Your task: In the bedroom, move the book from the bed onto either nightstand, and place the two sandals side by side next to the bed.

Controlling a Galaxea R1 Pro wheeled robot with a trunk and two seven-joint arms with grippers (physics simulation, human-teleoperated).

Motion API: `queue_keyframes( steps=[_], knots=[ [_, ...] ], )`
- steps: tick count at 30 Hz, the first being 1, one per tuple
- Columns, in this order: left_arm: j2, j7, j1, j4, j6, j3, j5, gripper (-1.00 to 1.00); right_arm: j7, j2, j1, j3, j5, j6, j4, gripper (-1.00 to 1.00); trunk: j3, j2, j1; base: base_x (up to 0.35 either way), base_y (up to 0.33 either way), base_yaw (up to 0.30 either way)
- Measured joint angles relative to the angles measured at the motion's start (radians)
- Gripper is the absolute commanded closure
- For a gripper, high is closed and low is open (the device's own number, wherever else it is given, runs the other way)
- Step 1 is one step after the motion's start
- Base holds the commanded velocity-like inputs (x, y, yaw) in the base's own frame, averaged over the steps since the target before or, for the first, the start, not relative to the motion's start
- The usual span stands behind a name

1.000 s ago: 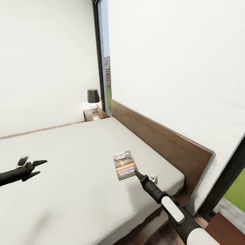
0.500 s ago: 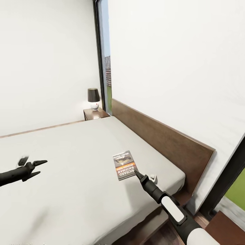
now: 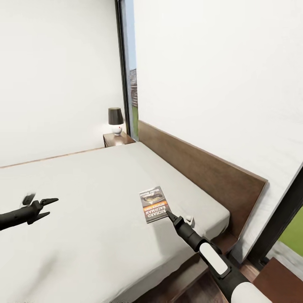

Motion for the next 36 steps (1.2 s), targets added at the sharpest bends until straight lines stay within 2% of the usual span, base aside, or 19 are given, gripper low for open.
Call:
queue_keyframes(
  steps=[2,11,26,36],
  knots=[
    [0.0,0.0,0.0,0.0,0.0,0.0,0.0,-1.0,0.0,0.0,0.0,0.0,0.0,0.0,0.0,1.0,-0.006,-0.014,0.008,0.0,0.0,0.0],
    [0.001,0.0,0.0,0.0,0.0,0.001,0.0,-1.0,0.0,0.0,0.0,0.0,-0.001,0.0,0.0,1.0,-0.006,-0.014,0.008,0.0,0.0,0.027],
    [0.001,0.0,0.0,0.0,0.0,0.001,0.0,-1.0,0.0,0.0,0.0,0.0,0.0,-0.001,0.0,1.0,-0.006,-0.014,0.008,0.0,0.0,0.218],
    [0.001,0.0,0.0,0.0,0.0,0.001,0.0,-1.0,0.0,0.0,0.0,0.0,-0.001,-0.001,0.0,1.0,-0.005,-0.014,0.008,0.0,0.0,0.06]
  ],
)
